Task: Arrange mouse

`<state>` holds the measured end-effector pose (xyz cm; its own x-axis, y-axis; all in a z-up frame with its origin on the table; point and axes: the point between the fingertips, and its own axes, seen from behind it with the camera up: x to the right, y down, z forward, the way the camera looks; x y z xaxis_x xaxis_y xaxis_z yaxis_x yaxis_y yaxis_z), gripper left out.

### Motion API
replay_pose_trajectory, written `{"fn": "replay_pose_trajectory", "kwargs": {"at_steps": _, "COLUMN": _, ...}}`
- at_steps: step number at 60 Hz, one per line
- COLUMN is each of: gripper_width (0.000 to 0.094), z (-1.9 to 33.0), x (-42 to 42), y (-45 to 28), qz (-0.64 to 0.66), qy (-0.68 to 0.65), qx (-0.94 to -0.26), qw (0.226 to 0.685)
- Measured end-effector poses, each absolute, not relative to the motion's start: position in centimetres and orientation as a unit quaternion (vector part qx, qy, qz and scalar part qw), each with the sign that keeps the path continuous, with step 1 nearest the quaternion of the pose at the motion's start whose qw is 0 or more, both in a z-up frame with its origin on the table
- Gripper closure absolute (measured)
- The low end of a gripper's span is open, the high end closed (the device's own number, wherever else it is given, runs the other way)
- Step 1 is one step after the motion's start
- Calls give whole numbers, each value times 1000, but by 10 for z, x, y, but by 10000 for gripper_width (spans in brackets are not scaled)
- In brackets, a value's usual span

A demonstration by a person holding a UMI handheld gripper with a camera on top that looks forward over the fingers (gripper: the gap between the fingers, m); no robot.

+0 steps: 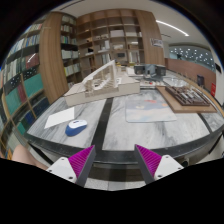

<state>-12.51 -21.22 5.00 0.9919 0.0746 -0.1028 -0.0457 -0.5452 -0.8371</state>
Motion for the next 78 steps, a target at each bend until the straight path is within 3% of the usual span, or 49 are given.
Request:
{"fn": "replay_pose_trajectory", "kwargs": {"at_steps": 7, "gripper_width": 118, "z": 50, "x": -156, "y": -210, "qz": 72, "qy": -52, "qx": -876, "qw": 474}}
{"fn": "replay_pose_trajectory", "kwargs": {"at_steps": 29, "gripper_width": 118, "z": 7, "x": -294, "y": -145, "qz": 130, "qy": -115, "qx": -877, "qw": 448}}
{"fn": "replay_pose_trajectory", "kwargs": {"at_steps": 52, "gripper_width": 117, "z": -10, "x": -340, "y": -61, "qz": 114, "qy": -88, "qx": -885, "qw": 443}}
{"fn": "replay_pose_trajectory", "kwargs": {"at_steps": 59, "gripper_width": 162, "z": -17, "x": -349, "y": -33, "qz": 78, "qy": -93, "qx": -884, "qw": 451}}
{"fn": "replay_pose_trajectory", "kwargs": {"at_steps": 60, "gripper_width": 117, "z": -17, "x": -349, "y": -32, "qz": 70, "qy": -94, "qx": -884, "qw": 452}}
{"fn": "replay_pose_trajectory", "kwargs": {"at_steps": 61, "gripper_width": 205, "z": -18, "x": -348, "y": -30, "qz": 59, "qy": -96, "qx": -884, "qw": 454}}
{"fn": "replay_pose_trajectory", "kwargs": {"at_steps": 65, "gripper_width": 394, "z": -18, "x": -356, "y": -29, "qz": 56, "qy": -104, "qx": -881, "qw": 458}}
{"fn": "replay_pose_trajectory", "kwargs": {"at_steps": 69, "gripper_width": 409, "z": -19, "x": -356, "y": -30, "qz": 48, "qy": -98, "qx": -882, "qw": 459}}
{"fn": "replay_pose_trajectory", "kwargs": {"at_steps": 70, "gripper_width": 360, "z": -19, "x": -356, "y": -31, "qz": 48, "qy": -98, "qx": -882, "qw": 458}}
{"fn": "replay_pose_trajectory", "kwargs": {"at_steps": 71, "gripper_width": 443, "z": -20, "x": -357, "y": -30, "qz": 48, "qy": -98, "qx": -882, "qw": 458}}
{"fn": "replay_pose_trajectory", "kwargs": {"at_steps": 78, "gripper_width": 530, "z": -16, "x": -359, "y": -33, "qz": 80, "qy": -110, "qx": -884, "qw": 448}}
